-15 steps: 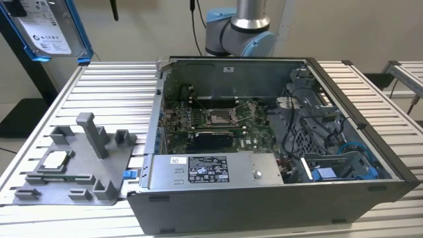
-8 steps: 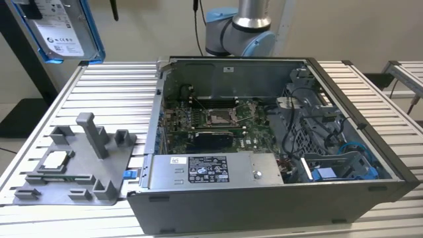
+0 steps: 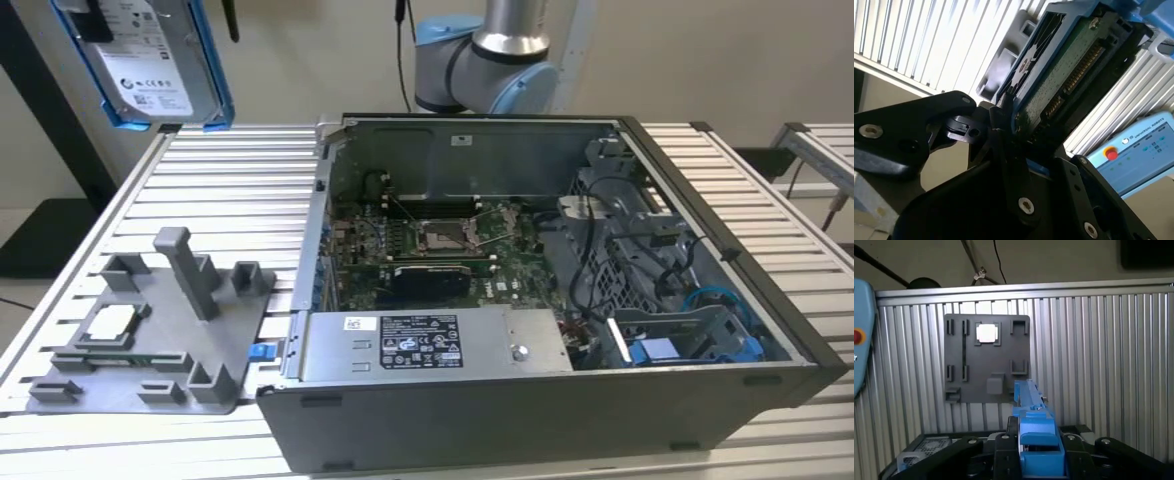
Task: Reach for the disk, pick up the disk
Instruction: 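Pick up the disk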
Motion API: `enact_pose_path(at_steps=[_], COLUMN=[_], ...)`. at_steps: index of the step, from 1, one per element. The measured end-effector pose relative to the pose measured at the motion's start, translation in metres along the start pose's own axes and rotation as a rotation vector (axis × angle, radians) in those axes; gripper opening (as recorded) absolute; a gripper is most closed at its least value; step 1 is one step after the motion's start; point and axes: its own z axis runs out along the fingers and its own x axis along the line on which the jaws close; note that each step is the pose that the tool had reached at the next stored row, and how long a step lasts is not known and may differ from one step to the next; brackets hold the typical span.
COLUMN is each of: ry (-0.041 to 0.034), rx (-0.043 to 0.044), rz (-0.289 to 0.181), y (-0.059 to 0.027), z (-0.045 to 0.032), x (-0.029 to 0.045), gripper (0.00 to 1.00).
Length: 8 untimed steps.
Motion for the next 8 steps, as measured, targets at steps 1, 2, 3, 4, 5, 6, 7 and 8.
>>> enact_pose_path(at_steps=[1,2,3,4,5,6,7,8], ry=[0.0010,0.0015,0.0019,0.0022,0.0025,0.0028,0.0030,0.0033], rx=[0.0001,0.0000,0.0001,0.0001,0.0001,0.0001,0.0002,0.0002], rz=[0.000,-0.001,-0.001,-0.001,-0.001,-0.001,-0.002,-0.002], y=[-0.0022,-0.0047,-0.0071,-0.0097,-0.0122,-0.0149,-0.0178,-0.0207], z=[0.0003,0.0005,0.0008,0.0011,0.0013,0.0015,0.0018,0.0020], x=[-0.0001,-0.0003,-0.0005,-0.0007,-0.0009,-0.0011,-0.0013,-0.0015], gripper=[0.00,0.00,0.00,0.00,0.00,0.00,0.00,0.00])
